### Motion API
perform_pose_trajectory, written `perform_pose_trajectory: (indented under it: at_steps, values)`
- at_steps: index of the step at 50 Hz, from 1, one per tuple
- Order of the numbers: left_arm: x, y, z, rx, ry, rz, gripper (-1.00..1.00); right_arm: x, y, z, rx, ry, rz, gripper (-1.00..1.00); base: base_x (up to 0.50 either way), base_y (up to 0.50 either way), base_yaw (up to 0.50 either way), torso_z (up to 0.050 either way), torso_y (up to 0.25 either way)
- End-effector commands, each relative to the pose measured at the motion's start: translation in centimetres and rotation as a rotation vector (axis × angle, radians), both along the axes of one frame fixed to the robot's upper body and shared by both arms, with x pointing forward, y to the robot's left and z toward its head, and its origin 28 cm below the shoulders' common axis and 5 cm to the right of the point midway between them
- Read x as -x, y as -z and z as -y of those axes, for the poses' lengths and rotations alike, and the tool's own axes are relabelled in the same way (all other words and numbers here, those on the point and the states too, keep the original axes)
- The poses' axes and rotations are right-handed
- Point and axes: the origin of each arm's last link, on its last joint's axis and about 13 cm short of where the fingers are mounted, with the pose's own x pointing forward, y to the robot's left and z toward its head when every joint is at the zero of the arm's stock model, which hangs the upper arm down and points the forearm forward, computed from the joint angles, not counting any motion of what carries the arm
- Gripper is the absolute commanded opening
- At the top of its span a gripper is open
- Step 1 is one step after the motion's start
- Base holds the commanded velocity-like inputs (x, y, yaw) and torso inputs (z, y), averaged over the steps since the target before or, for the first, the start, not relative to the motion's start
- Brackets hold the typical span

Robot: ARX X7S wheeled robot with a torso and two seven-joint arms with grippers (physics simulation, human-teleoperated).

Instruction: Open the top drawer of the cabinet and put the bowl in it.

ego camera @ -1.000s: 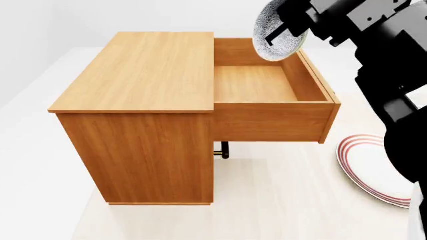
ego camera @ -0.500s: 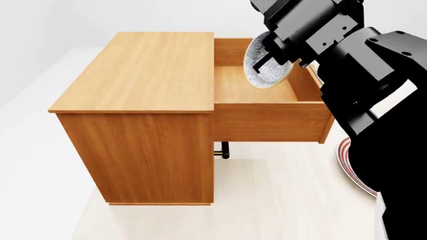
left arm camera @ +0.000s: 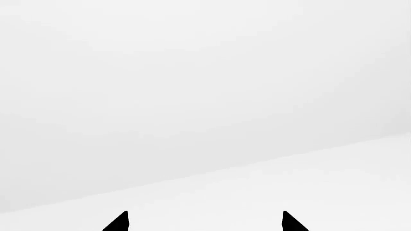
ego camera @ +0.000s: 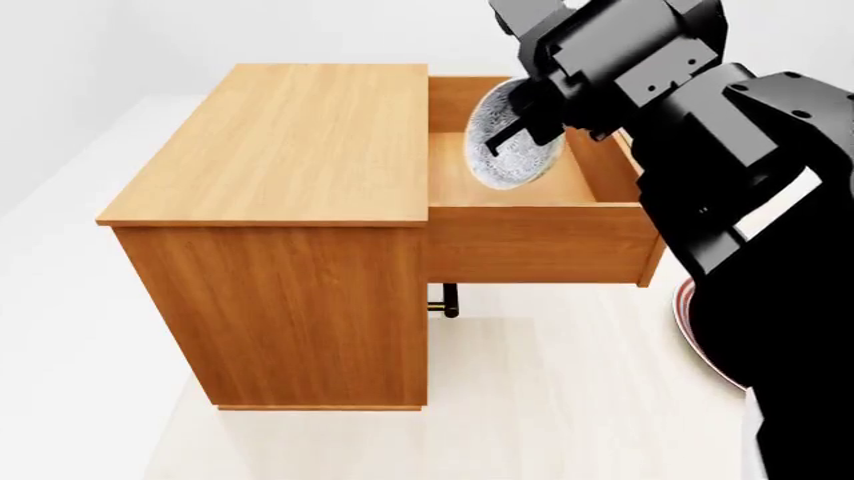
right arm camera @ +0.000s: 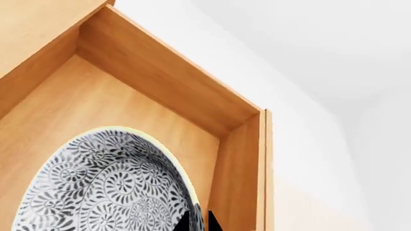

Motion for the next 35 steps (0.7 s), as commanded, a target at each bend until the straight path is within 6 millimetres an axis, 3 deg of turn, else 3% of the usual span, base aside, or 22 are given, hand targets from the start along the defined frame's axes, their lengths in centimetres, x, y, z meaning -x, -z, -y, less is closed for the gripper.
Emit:
perform_pose_trajectory:
  at_steps: [1,35]
  values:
    - [0.0,0.2,0.0,-0.003,0.000,0.000,1.00,-0.2,0.3,0.0,-0.062,-0.002,0.016,-1.00,0.00,0.00,0.00,0.000,0.000]
    - [0.0,0.4,0.0,-0.012,0.007,0.010,1.00,-1.0,3.7,0.5,-0.328,0.026,-0.036,-1.00,0.00,0.00,0.00,0.000,0.000]
